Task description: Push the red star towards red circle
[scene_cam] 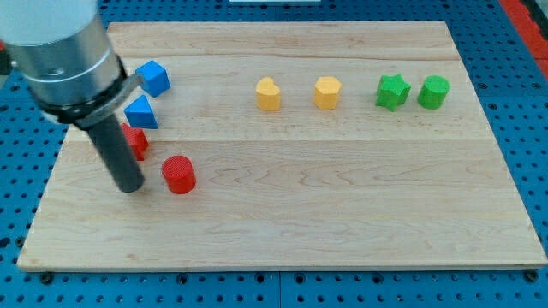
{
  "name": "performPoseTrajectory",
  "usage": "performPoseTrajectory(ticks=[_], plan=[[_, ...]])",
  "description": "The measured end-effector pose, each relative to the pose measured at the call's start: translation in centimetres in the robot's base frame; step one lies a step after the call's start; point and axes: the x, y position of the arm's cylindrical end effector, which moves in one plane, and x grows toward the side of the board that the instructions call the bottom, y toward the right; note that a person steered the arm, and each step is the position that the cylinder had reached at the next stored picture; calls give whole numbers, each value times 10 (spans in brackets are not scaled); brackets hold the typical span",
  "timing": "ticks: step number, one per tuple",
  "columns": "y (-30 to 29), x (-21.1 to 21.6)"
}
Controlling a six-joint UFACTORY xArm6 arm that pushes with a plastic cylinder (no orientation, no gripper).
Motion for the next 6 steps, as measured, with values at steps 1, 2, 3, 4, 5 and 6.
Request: performPoseTrajectory(ticks=[1, 2, 3, 4, 5, 6], plan=[[-56, -40], [-58, -67], [-35, -67], [-14, -67], [-16, -75], [-72, -102]])
